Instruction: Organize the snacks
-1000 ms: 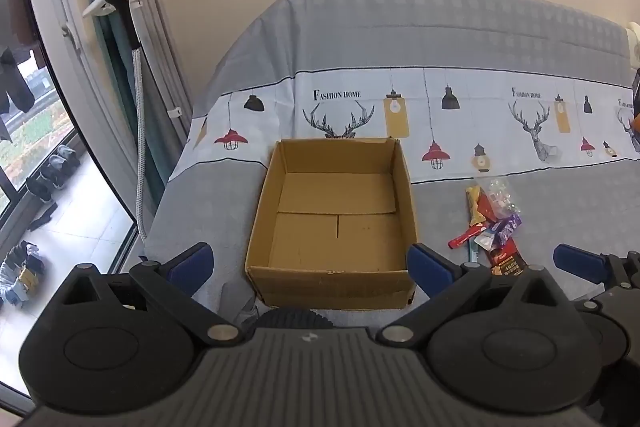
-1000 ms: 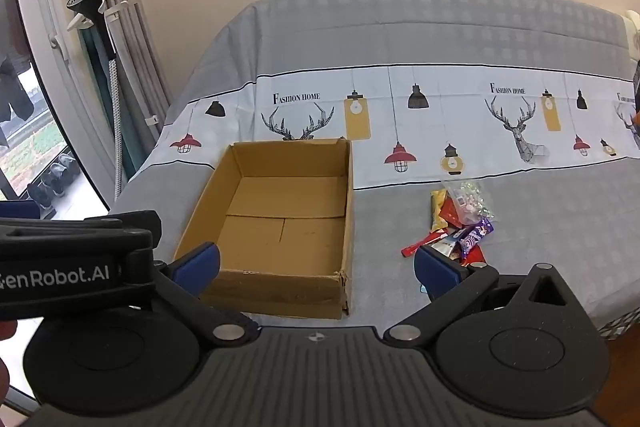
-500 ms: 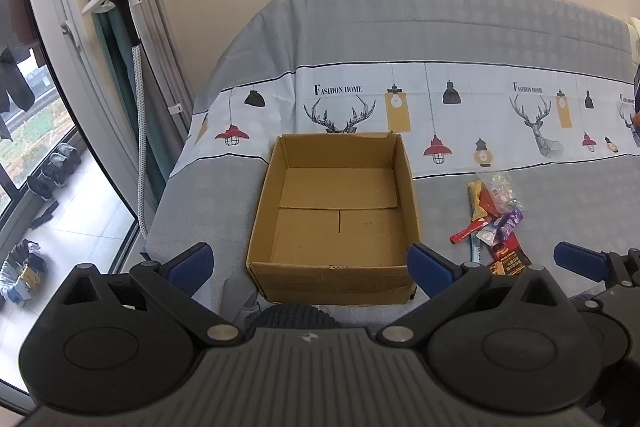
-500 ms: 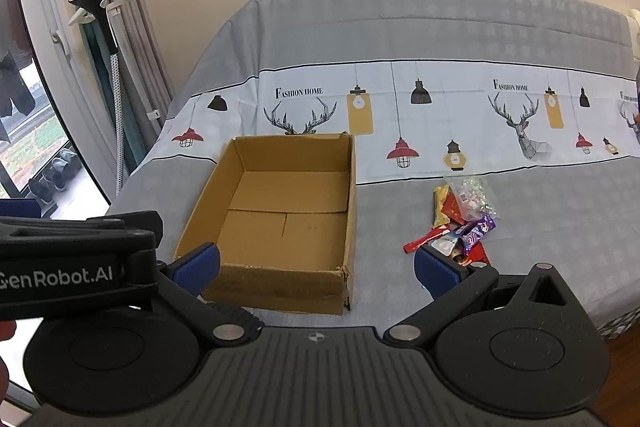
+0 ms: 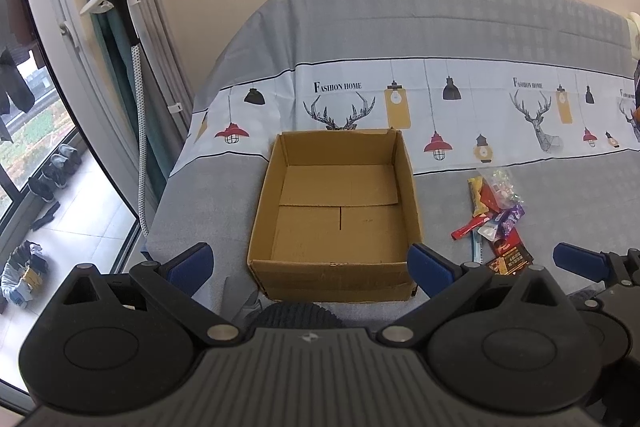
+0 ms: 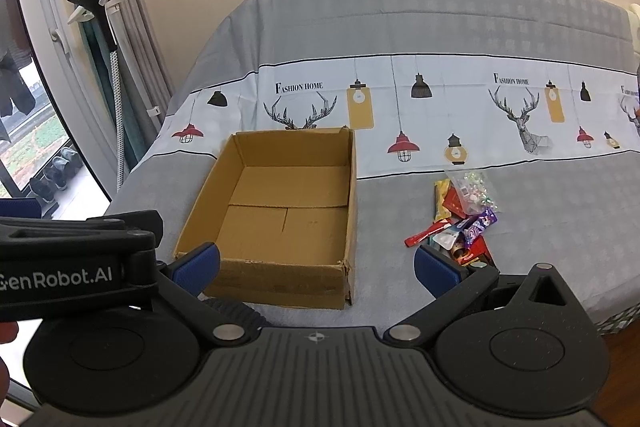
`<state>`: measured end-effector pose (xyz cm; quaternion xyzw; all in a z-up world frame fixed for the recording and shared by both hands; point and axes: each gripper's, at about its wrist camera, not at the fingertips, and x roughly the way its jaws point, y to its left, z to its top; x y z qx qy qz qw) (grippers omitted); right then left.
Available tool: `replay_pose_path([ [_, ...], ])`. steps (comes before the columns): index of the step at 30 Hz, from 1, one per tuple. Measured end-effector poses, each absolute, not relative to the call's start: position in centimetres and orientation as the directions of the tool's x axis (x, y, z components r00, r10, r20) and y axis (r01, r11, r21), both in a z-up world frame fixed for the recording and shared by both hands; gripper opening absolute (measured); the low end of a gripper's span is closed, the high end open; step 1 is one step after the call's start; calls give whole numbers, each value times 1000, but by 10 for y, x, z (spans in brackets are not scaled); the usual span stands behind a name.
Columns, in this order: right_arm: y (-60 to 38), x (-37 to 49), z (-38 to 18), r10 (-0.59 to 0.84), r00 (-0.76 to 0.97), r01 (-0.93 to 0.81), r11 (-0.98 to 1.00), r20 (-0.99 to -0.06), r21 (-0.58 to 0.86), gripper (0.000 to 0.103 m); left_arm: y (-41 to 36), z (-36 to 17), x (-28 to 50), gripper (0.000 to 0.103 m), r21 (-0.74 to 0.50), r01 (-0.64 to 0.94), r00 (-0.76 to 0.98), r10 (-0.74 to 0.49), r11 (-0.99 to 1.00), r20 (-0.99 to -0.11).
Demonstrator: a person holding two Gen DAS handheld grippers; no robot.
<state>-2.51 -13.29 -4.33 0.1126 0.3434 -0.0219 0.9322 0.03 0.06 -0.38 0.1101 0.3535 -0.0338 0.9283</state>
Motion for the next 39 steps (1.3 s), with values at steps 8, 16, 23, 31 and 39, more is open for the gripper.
replay_pose_path([
  [8,-133,-24,-44,39,761,117,973,-648,197,103,1,-4,0,103,181,142,746,15,973,-665],
  [16,-132,-24,-46,42,759,115,974,-649,197,103,2,-5,2,103,180,142,742,15,973,-670],
  [23,-131,-23,-47,44,758,112,974,-650,197,103,3,-6,0,103,180,141,743,16,973,-669],
  [31,-131,-23,-48,50,753,110,973,-656,200,103,2,-10,1,103,179,142,739,15,974,-673],
  [39,-132,-21,-51,52,747,111,973,-663,201,103,1,-14,2,103,177,141,734,17,974,-679],
])
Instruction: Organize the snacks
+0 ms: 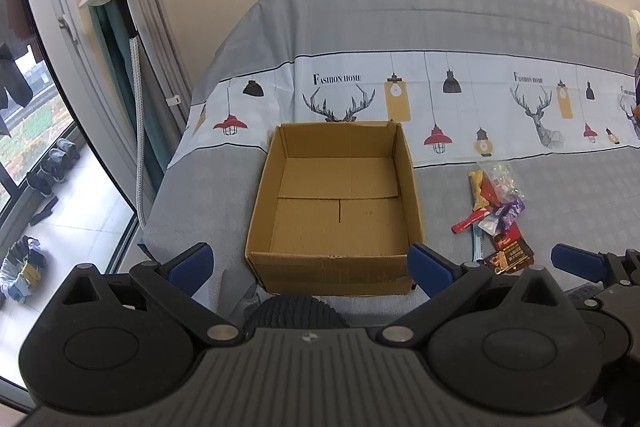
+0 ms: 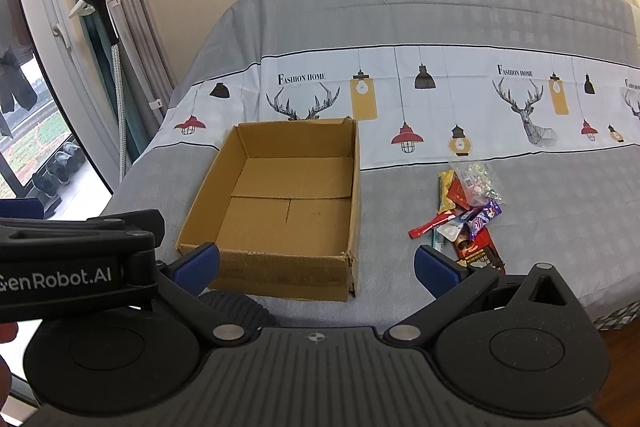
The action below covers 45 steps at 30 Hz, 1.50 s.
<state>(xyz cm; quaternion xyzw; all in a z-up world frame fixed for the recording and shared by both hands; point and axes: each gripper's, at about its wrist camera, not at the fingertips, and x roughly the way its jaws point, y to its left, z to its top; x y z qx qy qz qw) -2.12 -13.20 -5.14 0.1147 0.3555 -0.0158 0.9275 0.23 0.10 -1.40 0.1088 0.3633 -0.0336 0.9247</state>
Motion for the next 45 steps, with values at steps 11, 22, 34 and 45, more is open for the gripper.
replay_pose_path([
  [11,-164,1,-106,58,687,154,963,-724,223,103,-43,-74,37,103,195,207,657,12,959,-754],
  [22,-273,22,-254,26,628,280,925,-777,258,102,-147,-229,90,103,30,450,556,-254,892,-791],
  [34,-398,52,-332,38,684,278,910,-729,308,87,-231,-317,172,102,-57,556,517,-398,829,-758],
  [45,-408,92,-370,236,643,317,783,-728,534,51,-238,-375,205,63,-143,580,429,-450,802,-783],
])
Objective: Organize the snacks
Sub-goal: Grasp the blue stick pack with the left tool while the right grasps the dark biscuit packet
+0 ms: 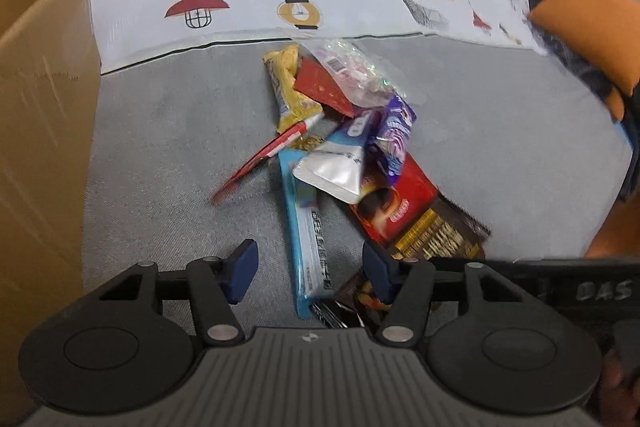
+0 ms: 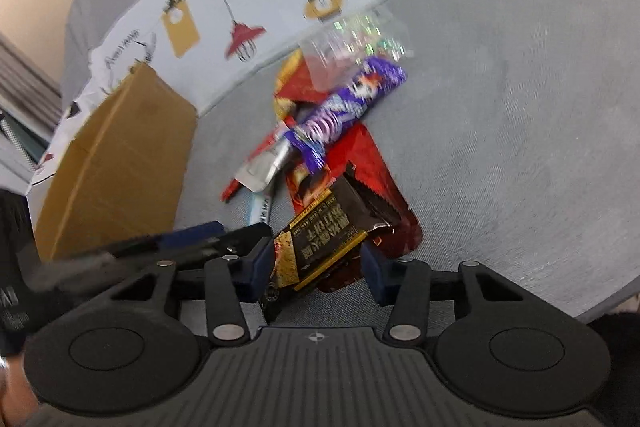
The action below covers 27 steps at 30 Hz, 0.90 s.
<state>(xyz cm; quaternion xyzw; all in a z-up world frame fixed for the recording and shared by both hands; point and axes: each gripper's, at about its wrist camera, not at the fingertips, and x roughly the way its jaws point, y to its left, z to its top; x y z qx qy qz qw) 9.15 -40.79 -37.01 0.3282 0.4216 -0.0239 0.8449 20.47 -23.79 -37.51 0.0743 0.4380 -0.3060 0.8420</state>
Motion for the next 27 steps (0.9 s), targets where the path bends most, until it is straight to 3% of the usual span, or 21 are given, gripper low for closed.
replay_pose_path([
  [2,-407,97,-374,217,651,329,783,-728,527,53,-240,-378,207,63,-119,603,432,-448,789,-782],
  [4,-398,102,-371,173,657,307,827,-734,471,59,-243,-380,206,51,-71,613,460,-429,787,-777],
  [7,-386,113,-372,93,645,280,895,-758,348,59,-239,-382,203,38,-44,618,488,-427,785,-761],
  [8,-385,115,-372,84,645,274,902,-759,333,57,-237,-382,204,22,-53,619,485,-434,784,-759],
  [9,-385,118,-371,79,648,265,909,-758,322,54,-235,-381,206,19,-72,618,473,-444,783,-761],
  [14,-394,116,-360,61,690,263,907,-721,328,26,-226,-373,209,17,-156,600,412,-470,785,-781],
  [19,-404,109,-357,42,690,284,902,-723,324,24,-219,-375,205,18,-167,591,395,-464,789,-793],
  [21,-409,107,-361,51,683,313,881,-728,355,29,-220,-376,204,20,-162,595,401,-465,787,-789],
  [22,-409,110,-365,57,664,333,871,-746,362,41,-222,-376,202,20,-148,602,407,-462,784,-788],
  [23,-409,112,-370,63,640,353,861,-766,366,64,-224,-377,200,20,-132,612,413,-458,779,-787],
  [26,-393,115,-370,54,635,319,890,-771,325,85,-227,-379,197,20,-105,625,430,-453,773,-781],
  [27,-385,118,-370,46,628,292,911,-777,291,85,-227,-380,197,20,-102,626,428,-450,773,-783],
])
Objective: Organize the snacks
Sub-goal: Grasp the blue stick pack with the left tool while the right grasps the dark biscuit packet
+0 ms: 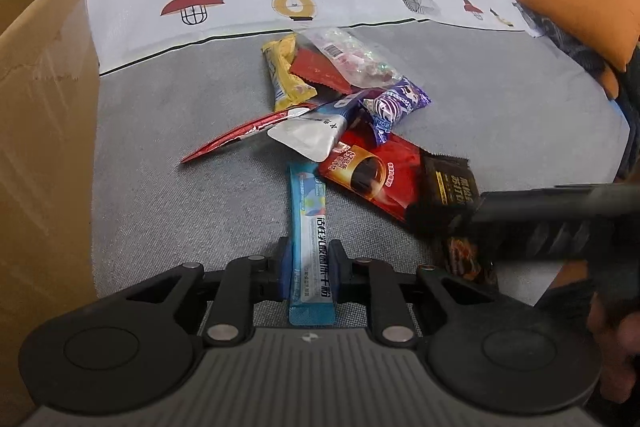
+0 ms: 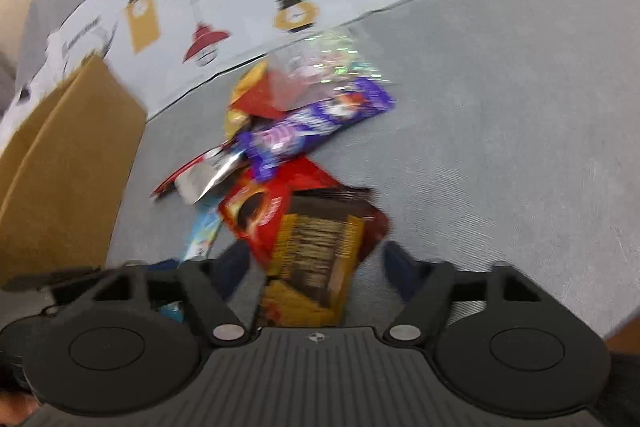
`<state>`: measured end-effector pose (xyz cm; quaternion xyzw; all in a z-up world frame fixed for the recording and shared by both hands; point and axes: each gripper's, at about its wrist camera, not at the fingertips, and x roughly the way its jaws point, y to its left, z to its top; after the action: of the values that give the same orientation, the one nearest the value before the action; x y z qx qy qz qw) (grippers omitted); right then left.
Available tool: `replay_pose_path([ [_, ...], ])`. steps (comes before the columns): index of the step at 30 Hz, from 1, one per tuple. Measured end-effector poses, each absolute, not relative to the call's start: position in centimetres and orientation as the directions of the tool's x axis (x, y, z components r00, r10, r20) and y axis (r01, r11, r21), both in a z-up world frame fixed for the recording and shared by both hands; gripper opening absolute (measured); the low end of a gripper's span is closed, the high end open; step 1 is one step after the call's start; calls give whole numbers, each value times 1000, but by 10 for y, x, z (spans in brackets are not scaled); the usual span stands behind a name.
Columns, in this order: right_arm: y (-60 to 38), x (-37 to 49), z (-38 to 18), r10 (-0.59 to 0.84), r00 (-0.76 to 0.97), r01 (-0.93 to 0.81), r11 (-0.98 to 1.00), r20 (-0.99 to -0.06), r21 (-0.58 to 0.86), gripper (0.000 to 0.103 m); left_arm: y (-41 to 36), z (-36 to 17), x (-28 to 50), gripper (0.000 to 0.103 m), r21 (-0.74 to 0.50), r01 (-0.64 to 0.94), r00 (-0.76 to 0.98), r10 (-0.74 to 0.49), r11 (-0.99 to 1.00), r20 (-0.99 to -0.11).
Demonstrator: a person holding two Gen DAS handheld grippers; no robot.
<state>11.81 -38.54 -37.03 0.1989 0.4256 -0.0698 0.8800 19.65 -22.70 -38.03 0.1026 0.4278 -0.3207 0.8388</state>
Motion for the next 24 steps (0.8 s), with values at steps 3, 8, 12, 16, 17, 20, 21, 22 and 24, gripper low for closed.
replay_pose_path([
  [3,-378,123,-374,-14,604,296,932,-797,208,75,-228,-381,194,20,-81,640,442,-452,764,-775],
  [8,-399,114,-364,-23,635,338,907,-772,251,42,-223,-373,200,19,-120,594,437,-444,796,-782],
  [12,-402,107,-347,-85,668,322,929,-739,184,41,-226,-362,190,19,-80,623,458,-446,778,-769],
  [16,-404,110,-356,-65,644,327,924,-762,198,42,-226,-379,193,19,-93,610,435,-431,787,-790],
  [17,-402,111,-358,-66,637,326,926,-768,191,42,-228,-379,193,20,-79,619,439,-428,781,-790],
  [20,-399,109,-365,-82,602,320,936,-794,146,48,-233,-381,192,25,-61,621,457,-424,781,-782],
  [21,-399,109,-369,-83,591,323,936,-802,142,52,-234,-383,192,27,-59,620,465,-428,782,-775],
  [22,-399,108,-371,-79,587,322,936,-806,143,57,-235,-384,190,27,-49,623,475,-427,780,-769],
  [24,-395,111,-373,-91,582,303,946,-808,112,57,-239,-385,188,22,-18,640,487,-424,768,-764],
])
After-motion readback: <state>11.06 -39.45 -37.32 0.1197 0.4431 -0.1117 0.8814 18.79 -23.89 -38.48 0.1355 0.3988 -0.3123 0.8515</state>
